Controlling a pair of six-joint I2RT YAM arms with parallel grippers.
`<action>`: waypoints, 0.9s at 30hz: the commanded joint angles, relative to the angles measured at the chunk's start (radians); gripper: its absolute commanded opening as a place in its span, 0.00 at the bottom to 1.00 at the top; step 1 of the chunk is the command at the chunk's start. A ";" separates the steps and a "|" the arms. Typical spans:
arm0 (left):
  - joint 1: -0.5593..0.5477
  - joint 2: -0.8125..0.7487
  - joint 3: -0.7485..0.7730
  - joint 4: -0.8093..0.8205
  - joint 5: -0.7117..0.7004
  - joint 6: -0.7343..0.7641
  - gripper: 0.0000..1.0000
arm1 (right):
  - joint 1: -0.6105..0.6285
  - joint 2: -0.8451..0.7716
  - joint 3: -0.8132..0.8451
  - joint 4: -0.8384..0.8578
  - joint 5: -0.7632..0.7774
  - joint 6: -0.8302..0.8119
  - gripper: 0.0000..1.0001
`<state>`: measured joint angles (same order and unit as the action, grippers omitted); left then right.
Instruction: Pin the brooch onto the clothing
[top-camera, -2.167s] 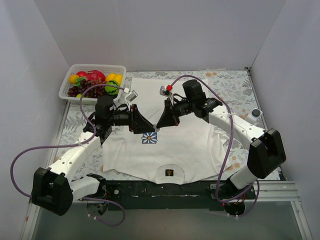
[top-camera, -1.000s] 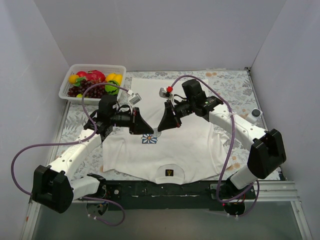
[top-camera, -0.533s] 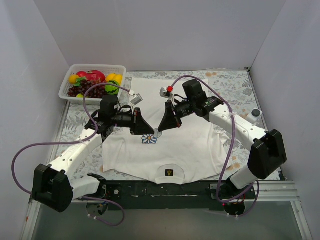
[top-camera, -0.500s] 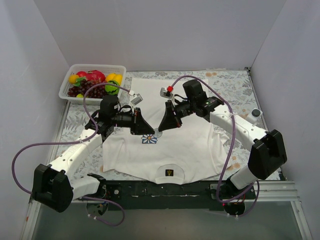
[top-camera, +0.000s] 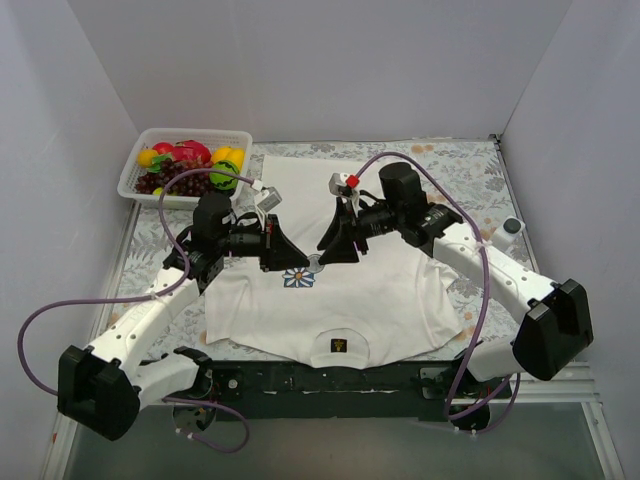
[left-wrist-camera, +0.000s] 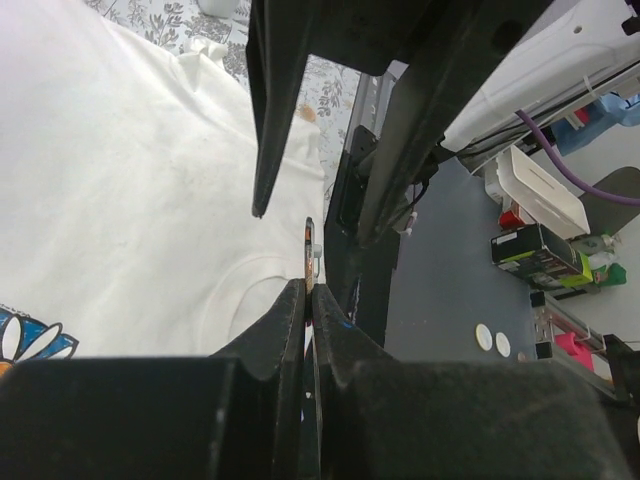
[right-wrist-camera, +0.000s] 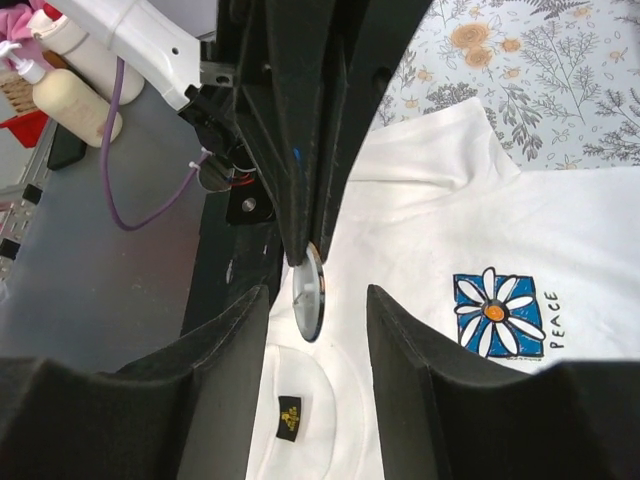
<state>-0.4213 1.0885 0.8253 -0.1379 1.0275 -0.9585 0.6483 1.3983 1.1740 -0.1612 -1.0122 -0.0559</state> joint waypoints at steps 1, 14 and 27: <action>-0.002 -0.050 -0.009 0.047 0.009 -0.013 0.00 | -0.001 -0.007 -0.023 0.012 -0.019 -0.009 0.53; -0.004 -0.045 -0.023 0.133 0.026 -0.077 0.01 | -0.001 0.004 -0.048 0.078 -0.075 0.047 0.01; -0.002 -0.013 -0.026 0.132 0.063 -0.077 0.20 | -0.001 -0.004 -0.051 0.091 -0.052 0.048 0.01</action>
<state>-0.4210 1.0695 0.8062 -0.0185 1.0515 -1.0370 0.6476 1.4025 1.1145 -0.1040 -1.0657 -0.0059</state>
